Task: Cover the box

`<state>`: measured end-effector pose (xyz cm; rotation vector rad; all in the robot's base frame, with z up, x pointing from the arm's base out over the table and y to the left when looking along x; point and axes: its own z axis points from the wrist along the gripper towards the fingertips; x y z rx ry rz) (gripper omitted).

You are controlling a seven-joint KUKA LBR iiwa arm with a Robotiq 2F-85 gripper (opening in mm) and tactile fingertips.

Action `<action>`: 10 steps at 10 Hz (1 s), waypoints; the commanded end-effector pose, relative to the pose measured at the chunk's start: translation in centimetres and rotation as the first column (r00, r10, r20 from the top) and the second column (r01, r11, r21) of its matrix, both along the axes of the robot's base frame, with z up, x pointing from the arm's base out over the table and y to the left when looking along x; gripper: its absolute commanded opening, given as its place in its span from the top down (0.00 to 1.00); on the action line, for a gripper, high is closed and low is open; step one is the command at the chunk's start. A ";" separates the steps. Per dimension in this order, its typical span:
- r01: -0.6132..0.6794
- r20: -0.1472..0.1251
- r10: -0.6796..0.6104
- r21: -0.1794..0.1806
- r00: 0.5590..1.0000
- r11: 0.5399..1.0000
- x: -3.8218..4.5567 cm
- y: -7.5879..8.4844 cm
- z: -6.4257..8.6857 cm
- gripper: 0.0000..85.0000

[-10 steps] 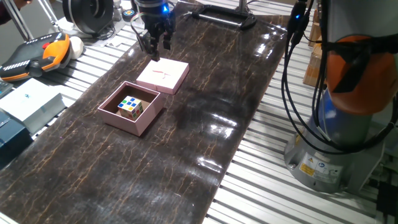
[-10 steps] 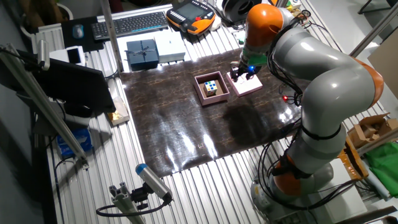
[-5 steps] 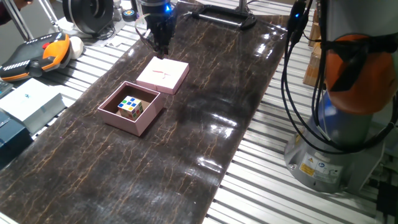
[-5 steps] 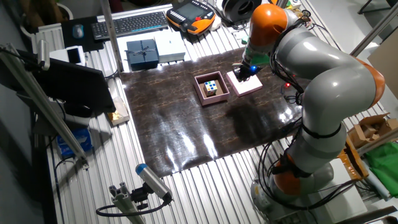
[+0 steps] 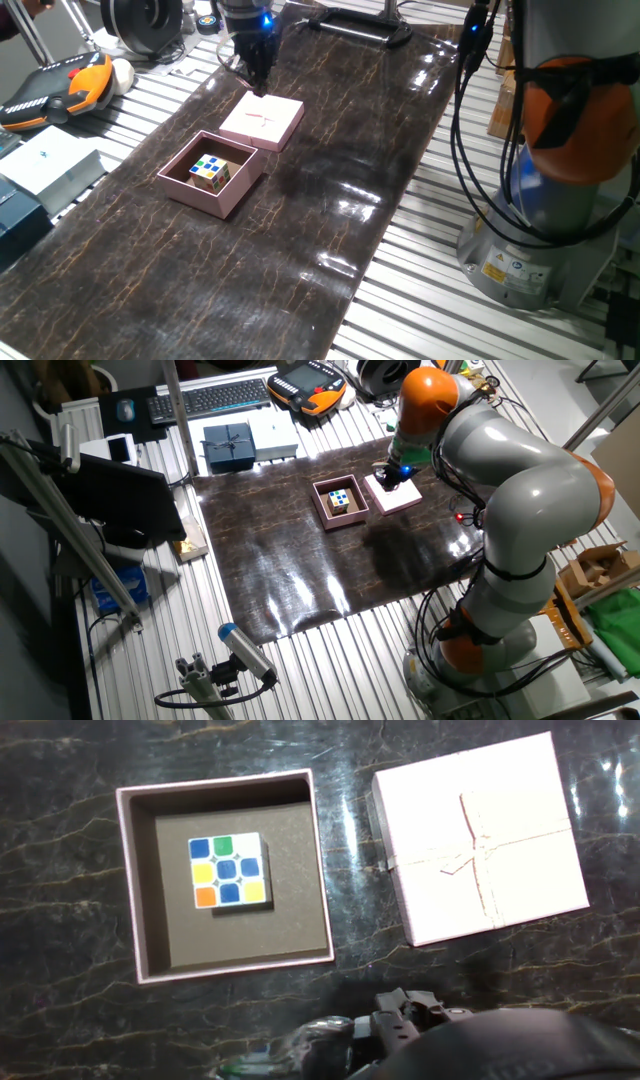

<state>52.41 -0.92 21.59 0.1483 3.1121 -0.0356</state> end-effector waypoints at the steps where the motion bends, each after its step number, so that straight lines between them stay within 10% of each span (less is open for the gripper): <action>1: -0.007 0.000 0.007 -0.017 1.000 1.000 0.23 -0.1 -0.4 0.99; 10: 0.056 -0.024 -0.056 0.013 0.998 0.998 1.55 -0.3 -2.1 0.99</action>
